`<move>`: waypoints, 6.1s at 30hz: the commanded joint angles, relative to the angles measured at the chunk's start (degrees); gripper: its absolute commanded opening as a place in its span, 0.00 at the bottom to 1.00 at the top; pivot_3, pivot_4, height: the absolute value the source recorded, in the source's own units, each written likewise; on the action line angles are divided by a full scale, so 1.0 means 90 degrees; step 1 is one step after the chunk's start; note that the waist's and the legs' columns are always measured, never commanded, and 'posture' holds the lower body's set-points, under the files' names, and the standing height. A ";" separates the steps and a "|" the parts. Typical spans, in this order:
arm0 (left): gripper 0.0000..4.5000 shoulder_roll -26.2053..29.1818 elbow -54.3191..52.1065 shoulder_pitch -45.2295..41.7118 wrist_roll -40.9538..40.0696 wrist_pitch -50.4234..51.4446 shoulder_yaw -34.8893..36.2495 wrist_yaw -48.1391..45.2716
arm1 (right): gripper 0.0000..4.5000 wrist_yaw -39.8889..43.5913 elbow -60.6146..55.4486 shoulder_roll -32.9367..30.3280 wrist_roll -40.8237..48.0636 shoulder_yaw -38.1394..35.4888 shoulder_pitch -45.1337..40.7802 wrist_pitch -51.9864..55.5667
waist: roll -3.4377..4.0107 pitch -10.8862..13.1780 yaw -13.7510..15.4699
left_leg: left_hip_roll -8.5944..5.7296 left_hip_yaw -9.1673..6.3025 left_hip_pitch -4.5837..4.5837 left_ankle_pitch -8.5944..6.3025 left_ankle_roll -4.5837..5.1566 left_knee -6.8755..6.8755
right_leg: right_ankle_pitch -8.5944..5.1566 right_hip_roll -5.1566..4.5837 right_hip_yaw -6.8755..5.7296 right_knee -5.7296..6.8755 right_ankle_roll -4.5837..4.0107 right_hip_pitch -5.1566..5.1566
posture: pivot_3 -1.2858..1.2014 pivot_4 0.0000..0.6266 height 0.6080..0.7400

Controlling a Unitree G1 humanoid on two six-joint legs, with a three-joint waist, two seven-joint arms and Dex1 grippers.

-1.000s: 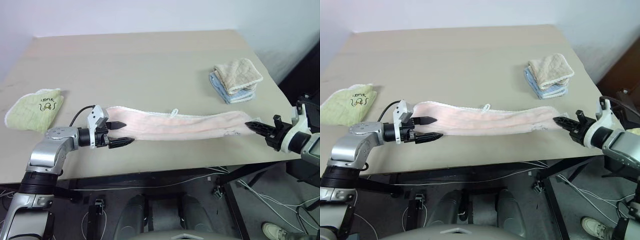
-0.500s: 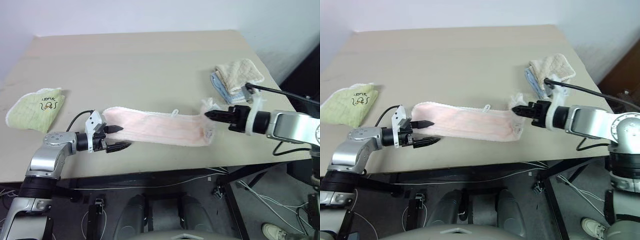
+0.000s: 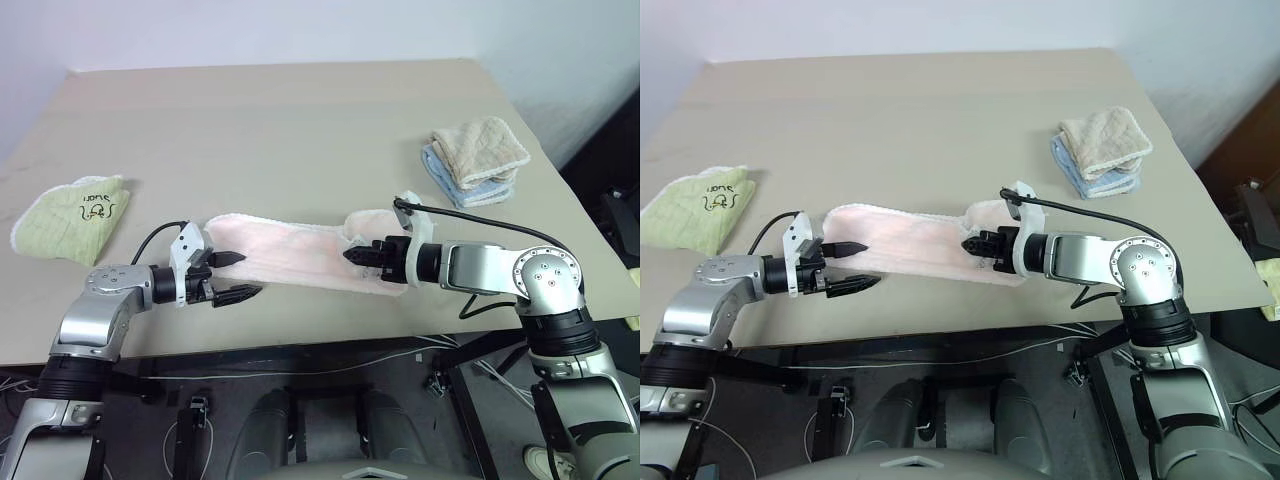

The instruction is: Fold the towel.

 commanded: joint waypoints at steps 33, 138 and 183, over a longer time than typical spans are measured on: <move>0.04 -0.2533 0.2166 -0.2872 -0.0074 -0.1183 -0.0620 -0.0078 | 0.00 0.3658 -0.0742 0.0682 -0.5667 -0.0478 0.1059 -0.3160 | -0.0008 -0.0005 0.0058 | -0.0012 0.0009 0.0003 0.0003 0.0007 0.0035 | 0.0030 0.0043 -0.0019 0.0021 0.0058 0.0014 | 0.52 0.24 1.00; 0.00 -0.1817 -0.1084 0.0395 -0.7028 0.4566 0.3869 0.8326 | 1.00 0.6924 -0.0501 0.0491 -0.8102 -0.0035 0.0580 -0.3551 | -0.0012 -0.0053 0.0040 | -0.0010 0.0004 0.0015 -0.0009 -0.0032 -0.0050 | 0.0008 -0.0002 -0.0019 -0.0021 0.0022 -0.0002 | 0.52 0.24 1.00; 0.00 -0.2432 -0.0181 -0.3358 -0.3544 0.4889 -0.1132 0.3250 | 1.00 0.4801 -0.1568 0.0729 -0.6862 -0.2442 0.1434 -0.3188 | -0.0012 -0.0050 0.0042 | -0.0018 0.0009 0.0011 0.0011 -0.0012 -0.0019 | 0.0019 0.0035 -0.0021 0.0001 0.0050 0.0005 | 0.52 0.24 1.00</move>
